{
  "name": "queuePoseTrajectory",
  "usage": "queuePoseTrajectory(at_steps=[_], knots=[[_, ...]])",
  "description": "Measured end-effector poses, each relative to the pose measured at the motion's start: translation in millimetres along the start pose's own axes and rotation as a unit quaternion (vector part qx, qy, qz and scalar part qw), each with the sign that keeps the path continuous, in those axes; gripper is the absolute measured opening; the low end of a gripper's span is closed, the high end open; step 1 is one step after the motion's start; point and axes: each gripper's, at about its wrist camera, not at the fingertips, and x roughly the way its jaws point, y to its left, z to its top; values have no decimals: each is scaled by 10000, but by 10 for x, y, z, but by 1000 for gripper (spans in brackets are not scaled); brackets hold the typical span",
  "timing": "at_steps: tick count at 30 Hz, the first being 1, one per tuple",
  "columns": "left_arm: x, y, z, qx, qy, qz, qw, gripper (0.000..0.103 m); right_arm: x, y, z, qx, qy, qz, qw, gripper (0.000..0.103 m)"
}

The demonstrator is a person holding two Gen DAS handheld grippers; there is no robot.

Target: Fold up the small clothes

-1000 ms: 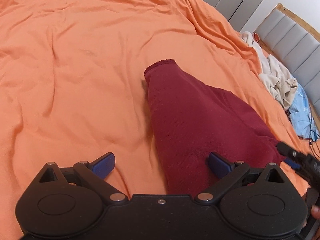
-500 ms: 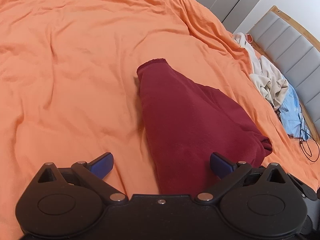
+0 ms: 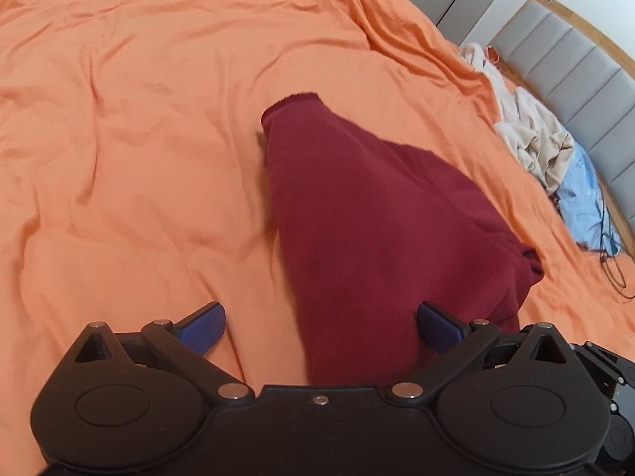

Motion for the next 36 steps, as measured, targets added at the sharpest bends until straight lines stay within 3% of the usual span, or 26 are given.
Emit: queuePoseTrajectory(at_steps=[3,5,7,9,11,16,21,25,27,29,32,35,36], knots=[[1,11,-14,-13,0,1,10000,102,-38,-22,16,56,-59,96,9999,11],[-6,11,-14,-22,2,-1,10000,102,-25,-22,31,-13,-71,114,9999,34],[-19,5,-12,-20,-8,2,10000,102,25,8,64,-157,-59,145,9998,43],[-29,-6,-8,-22,-25,5,10000,102,99,41,93,-230,-113,206,9995,41],[-37,-9,-8,-39,-41,-3,10000,102,169,56,129,-193,-152,302,9992,10],[-87,-8,-6,-32,-67,-38,10000,102,72,79,113,-246,-264,277,9990,2],[-12,11,-29,54,50,31,10000,102,-11,91,3,-315,-189,272,9990,2],[29,-5,-66,132,98,115,9998,102,1,-12,27,65,-94,433,9990,6],[14,9,-49,128,89,77,9998,102,-46,-65,58,81,-142,441,9989,19],[-8,27,-27,57,59,17,10000,102,-92,-129,82,93,-150,438,9989,47],[-54,35,43,82,-87,-53,9999,102,-187,-280,176,232,-283,396,9985,69],[-56,31,170,109,-208,62,9997,102,-175,-489,327,508,-392,239,9977,87],[-49,32,212,108,-236,109,9996,102,-132,-566,378,634,-402,197,9970,88]])
